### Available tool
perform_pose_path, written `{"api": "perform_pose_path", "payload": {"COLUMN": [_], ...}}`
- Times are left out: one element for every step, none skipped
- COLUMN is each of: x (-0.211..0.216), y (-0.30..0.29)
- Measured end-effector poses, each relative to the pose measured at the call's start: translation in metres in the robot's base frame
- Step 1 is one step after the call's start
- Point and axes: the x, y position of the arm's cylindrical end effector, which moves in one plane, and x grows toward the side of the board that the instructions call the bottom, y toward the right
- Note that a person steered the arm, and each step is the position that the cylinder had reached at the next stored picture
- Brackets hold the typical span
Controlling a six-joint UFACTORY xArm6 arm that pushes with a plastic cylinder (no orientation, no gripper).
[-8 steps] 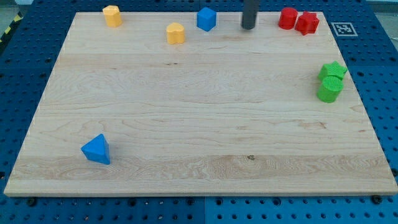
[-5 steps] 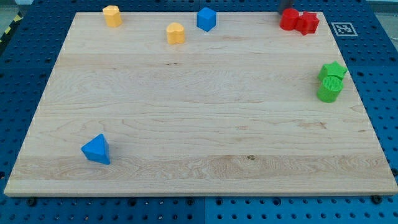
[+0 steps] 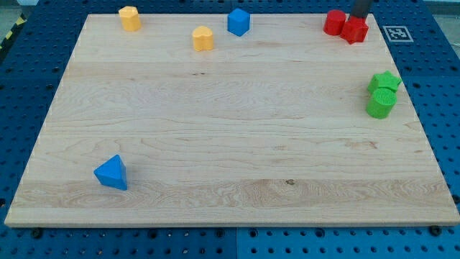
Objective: Push red star to down a bit
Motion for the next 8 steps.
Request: {"api": "perform_pose_path", "payload": {"x": [0.028, 0.055, 0.068, 0.068, 0.076, 0.097, 0.121, 0.141], "y": [-0.001, -0.005, -0.011, -0.011, -0.017, -0.033, -0.067, -0.111]}}
